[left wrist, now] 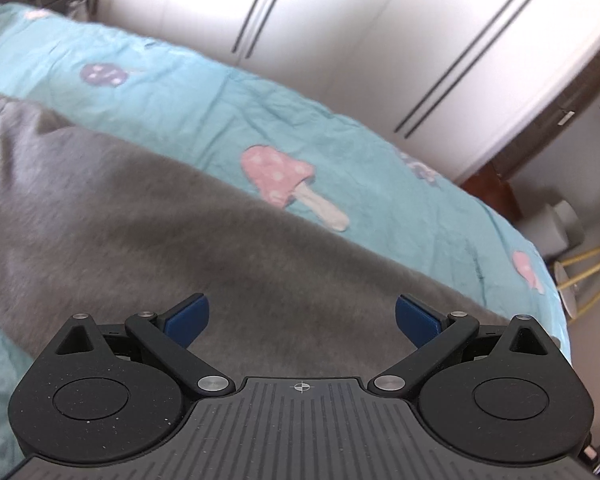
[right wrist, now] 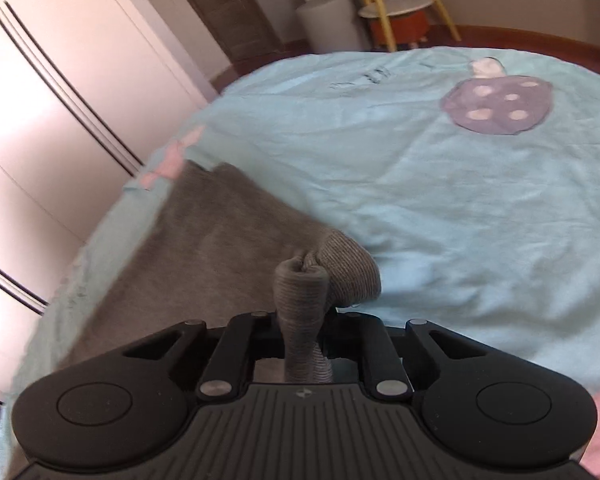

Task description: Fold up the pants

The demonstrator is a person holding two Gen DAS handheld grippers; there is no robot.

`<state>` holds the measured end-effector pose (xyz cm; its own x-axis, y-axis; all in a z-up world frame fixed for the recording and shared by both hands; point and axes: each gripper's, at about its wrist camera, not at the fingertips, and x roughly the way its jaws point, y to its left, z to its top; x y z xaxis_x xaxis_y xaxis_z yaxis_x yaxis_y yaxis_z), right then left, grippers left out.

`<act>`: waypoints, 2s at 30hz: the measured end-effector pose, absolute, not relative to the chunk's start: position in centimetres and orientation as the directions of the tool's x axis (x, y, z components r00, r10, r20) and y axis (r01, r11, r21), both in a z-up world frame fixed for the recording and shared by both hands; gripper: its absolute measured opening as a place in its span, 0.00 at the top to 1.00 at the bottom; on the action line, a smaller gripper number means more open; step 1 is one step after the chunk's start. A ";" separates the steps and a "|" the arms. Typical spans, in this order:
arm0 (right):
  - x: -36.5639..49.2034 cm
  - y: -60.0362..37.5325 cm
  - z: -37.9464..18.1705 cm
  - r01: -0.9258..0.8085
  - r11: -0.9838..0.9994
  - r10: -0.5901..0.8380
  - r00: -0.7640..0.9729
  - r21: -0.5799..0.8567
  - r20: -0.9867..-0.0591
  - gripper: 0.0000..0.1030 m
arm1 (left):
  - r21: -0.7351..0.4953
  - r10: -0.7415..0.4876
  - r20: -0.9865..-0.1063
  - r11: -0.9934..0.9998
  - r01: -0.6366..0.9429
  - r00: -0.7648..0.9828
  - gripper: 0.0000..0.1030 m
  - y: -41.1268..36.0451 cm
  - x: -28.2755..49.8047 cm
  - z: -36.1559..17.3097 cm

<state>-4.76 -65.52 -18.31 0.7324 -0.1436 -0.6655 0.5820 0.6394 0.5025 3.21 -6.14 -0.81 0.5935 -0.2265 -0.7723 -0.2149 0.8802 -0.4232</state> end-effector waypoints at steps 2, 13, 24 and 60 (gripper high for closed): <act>-4.6 -65.4 -18.8 0.573 0.631 -0.128 0.741 0.523 -0.659 0.81 | -0.443 -0.243 -0.783 0.864 -0.239 0.573 0.01 -5.7 3.1 -0.7; -4.3 -64.6 -17.5 0.625 0.598 -0.180 0.715 0.502 -0.675 0.90 | -0.475 -0.260 -0.706 0.864 -0.168 0.658 0.01 -4.5 -0.8 5.7; -4.0 -57.1 -9.3 0.539 0.759 -0.265 0.768 0.365 -0.583 0.90 | -0.481 -0.333 -0.633 0.876 -0.019 0.699 0.01 -3.4 -6.0 10.6; 0.6 -33.5 -14.1 -0.114 0.840 0.424 0.748 0.530 -0.510 0.42 | -0.550 -0.342 -0.746 0.801 -0.238 0.572 0.01 -2.0 -2.1 4.4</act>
